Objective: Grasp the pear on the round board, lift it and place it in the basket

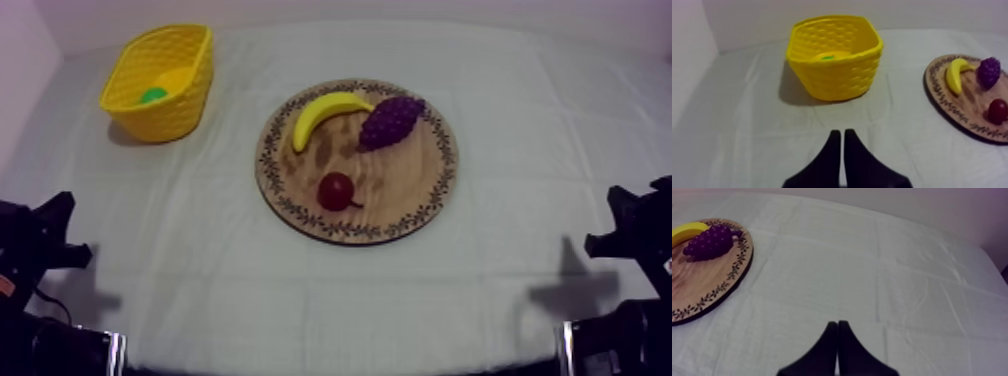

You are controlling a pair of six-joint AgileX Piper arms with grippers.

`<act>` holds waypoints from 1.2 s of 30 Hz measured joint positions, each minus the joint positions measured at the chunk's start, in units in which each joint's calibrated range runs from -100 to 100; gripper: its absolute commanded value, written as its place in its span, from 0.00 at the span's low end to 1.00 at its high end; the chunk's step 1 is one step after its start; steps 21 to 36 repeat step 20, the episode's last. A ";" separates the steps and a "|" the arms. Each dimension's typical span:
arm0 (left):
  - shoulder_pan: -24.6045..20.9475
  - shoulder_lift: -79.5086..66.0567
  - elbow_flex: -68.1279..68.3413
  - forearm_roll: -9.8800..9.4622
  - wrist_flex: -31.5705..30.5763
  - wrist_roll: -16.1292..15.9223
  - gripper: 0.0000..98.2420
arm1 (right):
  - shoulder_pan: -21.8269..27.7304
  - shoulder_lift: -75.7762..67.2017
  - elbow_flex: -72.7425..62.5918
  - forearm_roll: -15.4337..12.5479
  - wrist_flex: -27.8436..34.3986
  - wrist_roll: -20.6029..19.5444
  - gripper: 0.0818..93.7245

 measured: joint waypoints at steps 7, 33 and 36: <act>-0.56 -0.12 0.75 1.37 -4.02 -1.03 0.00 | 0.00 0.00 0.00 0.00 0.00 0.00 0.00; -0.53 -0.06 0.60 1.76 -0.91 12.79 0.00 | 0.00 0.00 0.00 0.00 0.00 0.00 0.00; -0.53 -0.06 0.60 1.76 -0.91 12.79 0.00 | 0.00 0.00 0.00 0.00 0.00 0.00 0.00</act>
